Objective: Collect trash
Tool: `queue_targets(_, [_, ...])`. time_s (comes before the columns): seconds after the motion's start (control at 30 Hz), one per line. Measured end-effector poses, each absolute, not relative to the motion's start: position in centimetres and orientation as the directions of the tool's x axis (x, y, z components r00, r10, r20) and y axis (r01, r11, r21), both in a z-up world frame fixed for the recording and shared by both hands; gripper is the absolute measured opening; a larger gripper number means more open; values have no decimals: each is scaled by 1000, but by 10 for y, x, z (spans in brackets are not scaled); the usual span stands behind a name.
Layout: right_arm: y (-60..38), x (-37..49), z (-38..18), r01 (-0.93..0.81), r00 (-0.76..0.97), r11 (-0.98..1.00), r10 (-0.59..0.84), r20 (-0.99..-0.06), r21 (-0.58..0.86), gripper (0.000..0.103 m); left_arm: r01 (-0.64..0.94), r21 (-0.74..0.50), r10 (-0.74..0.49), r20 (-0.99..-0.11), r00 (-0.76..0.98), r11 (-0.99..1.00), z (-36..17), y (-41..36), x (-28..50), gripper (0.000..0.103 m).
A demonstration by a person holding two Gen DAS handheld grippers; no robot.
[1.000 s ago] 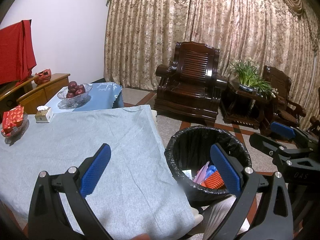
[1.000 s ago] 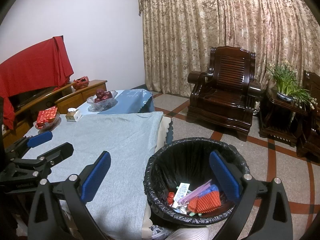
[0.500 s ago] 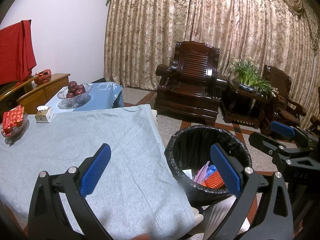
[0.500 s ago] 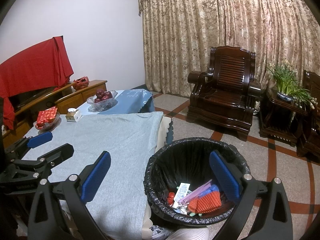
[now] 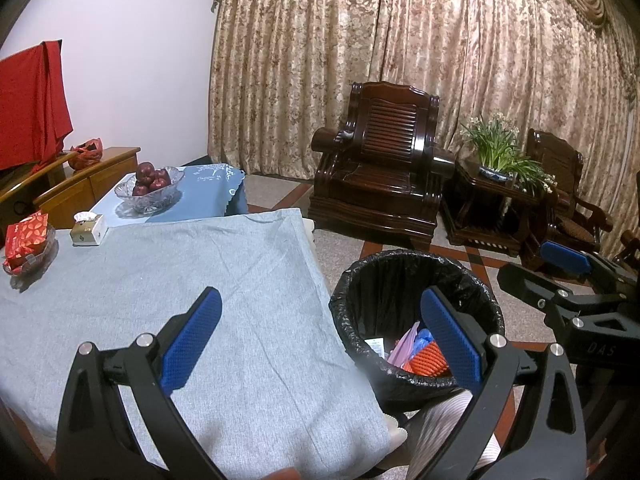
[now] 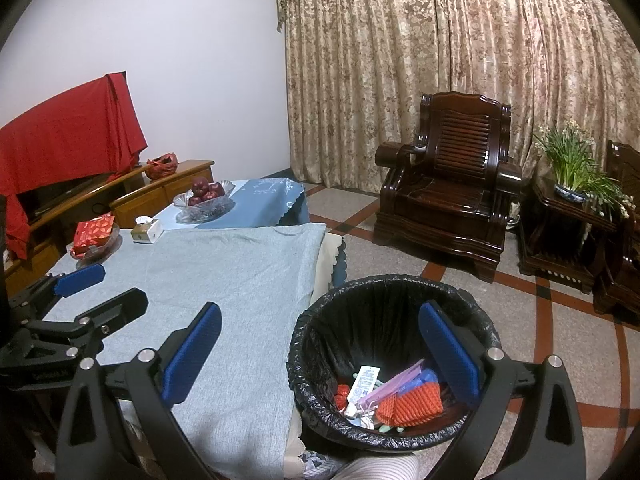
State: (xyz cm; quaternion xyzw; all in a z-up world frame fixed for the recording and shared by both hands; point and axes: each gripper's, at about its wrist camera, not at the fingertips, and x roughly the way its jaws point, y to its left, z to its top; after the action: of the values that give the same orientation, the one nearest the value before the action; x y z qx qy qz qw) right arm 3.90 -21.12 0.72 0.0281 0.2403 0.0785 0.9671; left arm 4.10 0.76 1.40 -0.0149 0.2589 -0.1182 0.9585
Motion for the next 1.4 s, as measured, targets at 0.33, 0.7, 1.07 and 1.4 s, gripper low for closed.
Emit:
queue_targets(0.33, [-211, 39, 7, -138, 872, 986, 165, -461, 92, 97, 219, -90, -234, -494, 838, 972, 15, 8, 41, 97])
queue_targets(0.7, [-210, 39, 8, -138, 872, 986, 165, -461, 93, 97, 218, -88, -233, -496, 837, 972, 12, 11, 40, 97])
queue_targets(1.07, [-210, 40, 4, -138, 870, 986, 166, -464, 93, 97, 220, -88, -234, -498, 835, 972, 9, 12, 39, 97])
queue_targets(1.4, [-212, 40, 3, -137, 869, 986, 166, -465, 95, 97, 223, -90, -237, -503, 831, 971, 4, 13, 38, 97])
